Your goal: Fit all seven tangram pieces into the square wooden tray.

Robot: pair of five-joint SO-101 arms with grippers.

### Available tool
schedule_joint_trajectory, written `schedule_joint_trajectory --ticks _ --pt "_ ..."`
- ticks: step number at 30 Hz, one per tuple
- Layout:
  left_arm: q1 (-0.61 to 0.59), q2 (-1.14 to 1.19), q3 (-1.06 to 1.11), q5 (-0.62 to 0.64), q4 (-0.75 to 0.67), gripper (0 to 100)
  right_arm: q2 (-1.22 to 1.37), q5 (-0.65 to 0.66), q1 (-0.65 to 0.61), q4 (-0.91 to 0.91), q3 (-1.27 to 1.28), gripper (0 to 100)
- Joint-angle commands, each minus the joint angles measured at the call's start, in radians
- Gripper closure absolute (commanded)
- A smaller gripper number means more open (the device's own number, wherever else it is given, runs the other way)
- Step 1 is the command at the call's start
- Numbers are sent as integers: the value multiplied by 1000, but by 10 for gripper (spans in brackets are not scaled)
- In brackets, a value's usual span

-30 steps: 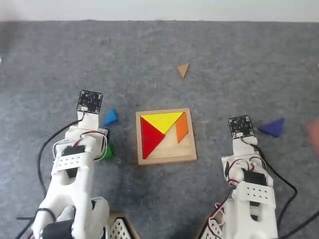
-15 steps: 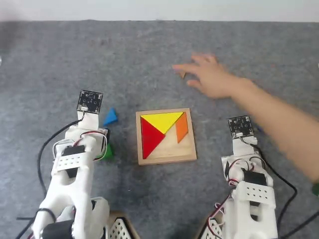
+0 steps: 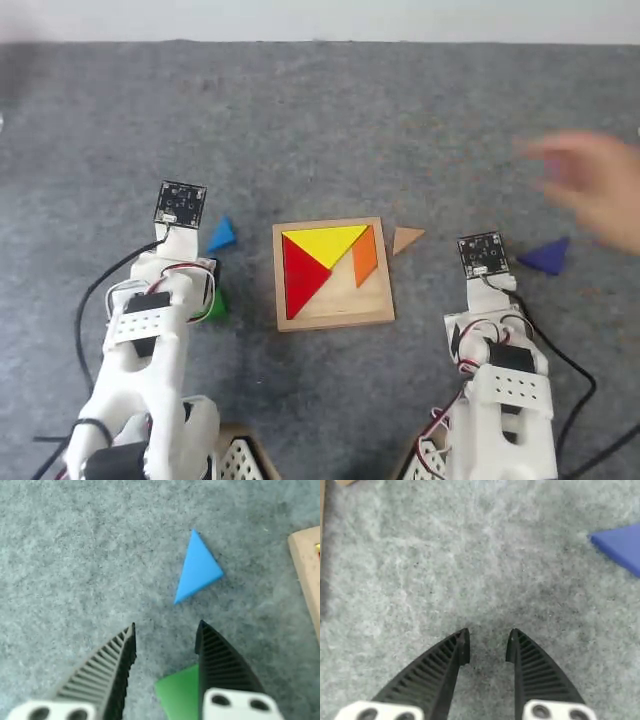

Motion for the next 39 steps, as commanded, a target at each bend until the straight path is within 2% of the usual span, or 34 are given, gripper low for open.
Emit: schedule_joint_trajectory --ticks 1,30,39 --pt "5 -34 -4 -12 -18 814 -22 11 -1 -2 -14 850" --pt "3 -34 -1 -12 -14 812 -22 5 -10 -1 -14 850" --pt "0 -28 -16 -11 5 812 -21 12 -127 12 -17 848"
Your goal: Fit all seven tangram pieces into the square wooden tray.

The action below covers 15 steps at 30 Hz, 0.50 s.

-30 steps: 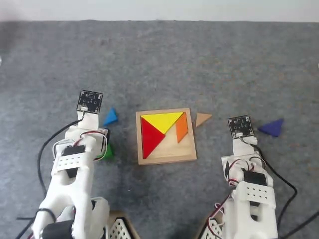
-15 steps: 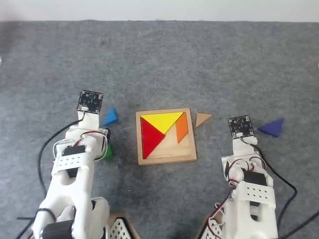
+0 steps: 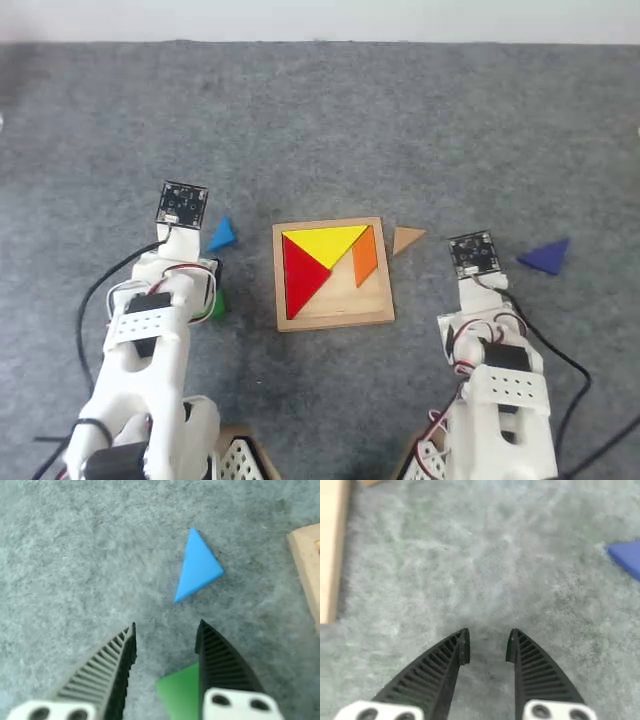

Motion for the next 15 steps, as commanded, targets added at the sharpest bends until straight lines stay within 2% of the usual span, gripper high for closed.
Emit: schedule_joint_trajectory --ticks 1,3,6,9,13,15 --pt "20 -26 -25 -12 20 812 -21 12 -59 24 -18 848" --pt "18 -34 -71 -8 91 812 -21 14 -62 42 -31 847" --pt "-44 -23 -243 12 354 812 -21 32 -45 131 -101 835" --pt "-68 -23 -426 38 580 810 -21 57 38 288 -279 809" --pt "-49 -23 -593 44 723 769 -7 15 58 426 -559 805" --pt "-18 -23 -619 54 752 758 19 -12 -10 470 -663 805"
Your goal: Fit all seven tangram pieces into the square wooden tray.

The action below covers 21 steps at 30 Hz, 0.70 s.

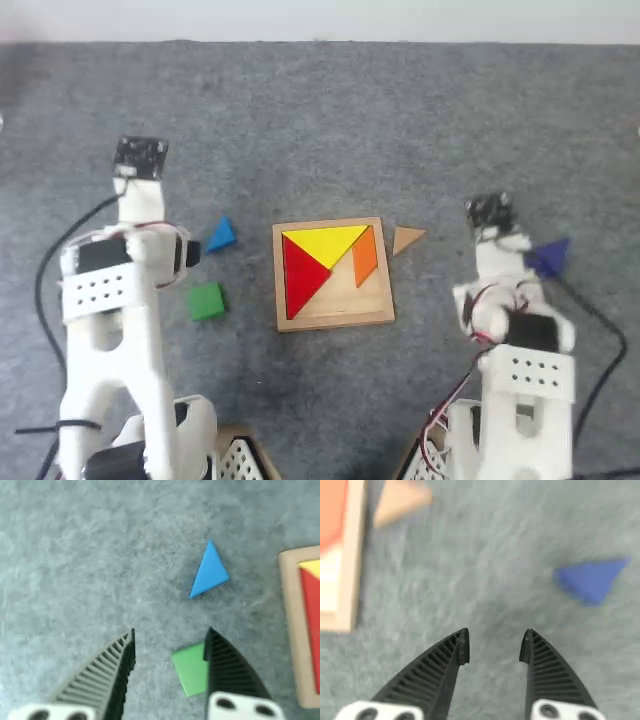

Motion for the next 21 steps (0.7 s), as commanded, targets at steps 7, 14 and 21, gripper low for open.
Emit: schedule_joint_trajectory --ticks 7,14,21 --pt "120 -23 -27 261 -32 754 423 -222 -302 -97 -336 803" --pt "107 -23 173 259 -212 754 871 -512 -272 -248 -611 717" --pt "107 -23 193 259 -238 754 1164 -821 -308 -263 -775 707"
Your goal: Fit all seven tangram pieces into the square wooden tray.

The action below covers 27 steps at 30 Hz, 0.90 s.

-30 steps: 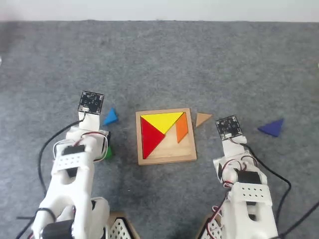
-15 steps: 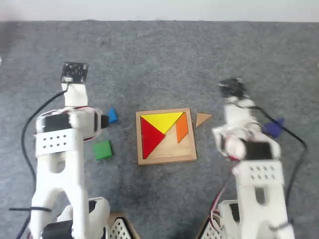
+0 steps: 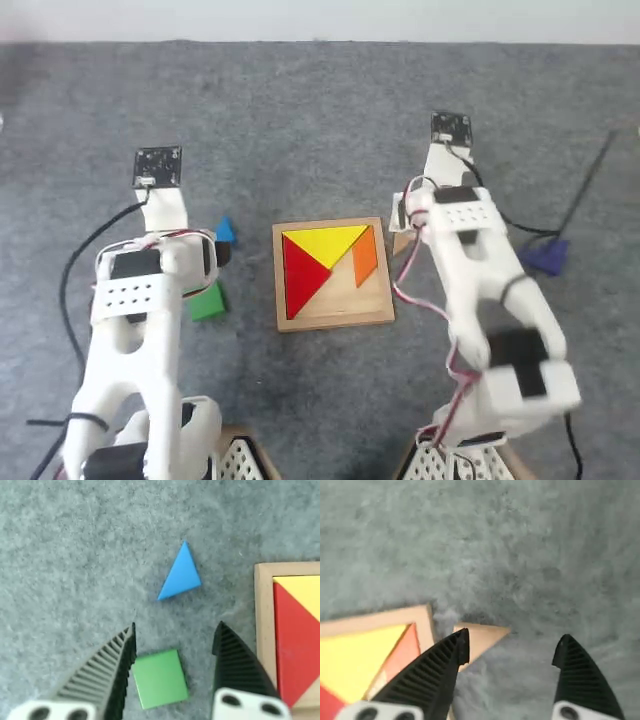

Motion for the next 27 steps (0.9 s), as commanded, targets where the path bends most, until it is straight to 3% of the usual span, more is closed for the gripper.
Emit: schedule_joint_trajectory --ticks 1,8,17,23,27 --pt "0 -23 8 17 -25 754 76 -210 -22 -18 -115 707" --pt "0 -23 18 15 -26 754 185 -413 -68 -24 -230 708" --pt "0 -23 19 15 -26 754 303 -443 -74 -16 -296 710" --pt "2 -23 19 15 -26 754 303 -591 -87 73 -302 710" --pt "2 -23 19 15 -26 754 308 -620 -104 97 -296 711"
